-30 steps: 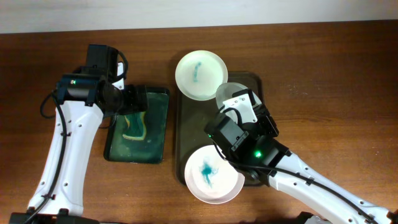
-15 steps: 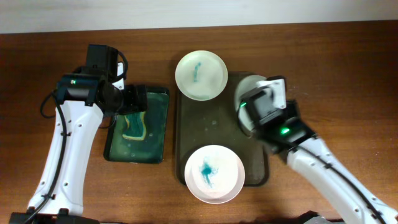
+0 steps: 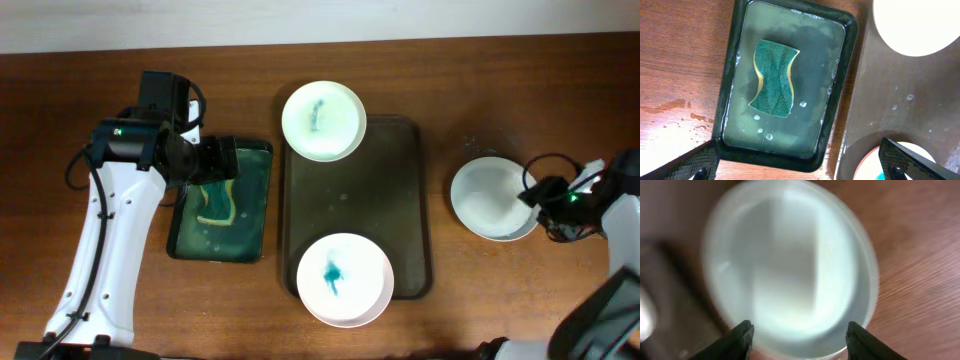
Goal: Clean dirty plates on tray and stack at the side
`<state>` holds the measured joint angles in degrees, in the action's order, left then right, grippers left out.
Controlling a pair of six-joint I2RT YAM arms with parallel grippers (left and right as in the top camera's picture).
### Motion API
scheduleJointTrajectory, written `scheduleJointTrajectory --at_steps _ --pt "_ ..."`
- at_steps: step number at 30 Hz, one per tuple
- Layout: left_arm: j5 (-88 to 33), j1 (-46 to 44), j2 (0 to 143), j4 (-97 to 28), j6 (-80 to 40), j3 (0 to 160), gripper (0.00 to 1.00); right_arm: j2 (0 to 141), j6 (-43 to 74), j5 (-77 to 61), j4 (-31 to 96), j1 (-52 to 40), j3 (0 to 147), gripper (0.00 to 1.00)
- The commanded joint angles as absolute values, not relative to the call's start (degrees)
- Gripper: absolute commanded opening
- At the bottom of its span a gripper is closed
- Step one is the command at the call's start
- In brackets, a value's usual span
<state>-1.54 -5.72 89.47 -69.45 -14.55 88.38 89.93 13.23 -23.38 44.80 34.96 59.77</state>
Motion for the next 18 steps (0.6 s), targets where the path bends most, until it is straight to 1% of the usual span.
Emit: scheduleJointTrajectory --at_steps 1,2,3,4,6,8,9,10,11,12,13,15,16,18 --pt "-1.78 -5.72 89.01 -69.49 -14.44 88.47 0.99 77.69 7.27 -26.52 52.45 24.75 60.42 0.61" --pt "-1.76 -5.74 89.01 -69.47 -14.44 88.47 0.99 75.77 2.48 -26.3 58.0 15.31 60.16 0.57" --pt "-1.78 -5.74 89.01 -69.47 -14.44 88.47 0.99 76.55 1.28 -25.67 60.18 6.46 58.26 0.52" --pt "-1.78 -5.74 89.01 -69.47 -14.44 88.47 0.99 78.02 1.28 -24.8 59.35 -1.76 55.11 0.49" --pt "-1.78 -5.74 89.01 -69.49 -14.44 88.47 0.99 81.84 1.56 -24.84 54.04 -13.23 49.23 0.49" --pt "-1.78 -5.74 89.01 -69.47 -14.44 88.47 0.99 86.21 4.82 -22.09 49.47 -19.62 46.22 0.45" --pt "-1.78 -5.74 89.01 -69.49 -14.44 88.47 0.99 88.33 8.1 -17.61 48.21 -20.75 45.95 0.41" --pt "-1.76 -5.74 89.01 -69.47 -14.44 88.47 0.99 90.59 8.23 -17.12 46.59 -20.97 45.95 0.29" --pt "-1.78 -5.74 89.01 -69.49 -14.44 88.47 0.99 90.85 8.23 -17.26 45.54 -20.97 45.95 0.1" --pt "-1.78 -5.74 89.01 -69.49 -14.44 88.47 0.99 90.74 8.23 -14.83 42.78 -19.35 47.22 0.04" --pt "-1.78 -5.74 89.01 -69.47 -14.44 88.47 0.99 90.74 7.77 -10.07 38.83 -17.12 49.65 0.04" --pt "-1.78 -5.74 89.01 -69.49 -14.44 88.47 1.0 90.76 1.28 -8.67 30.13 -14.74 50.48 0.04" --pt "-1.78 -5.72 89.01 -69.47 -14.44 88.47 0.99 91.24 0.62 -8.16 26.37 -14.15 50.48 0.04" --pt "-1.78 -5.74 89.01 -69.47 -14.44 88.47 0.99 93.65 -0.54 -8.08 24.1 -14.17 50.48 0.04"
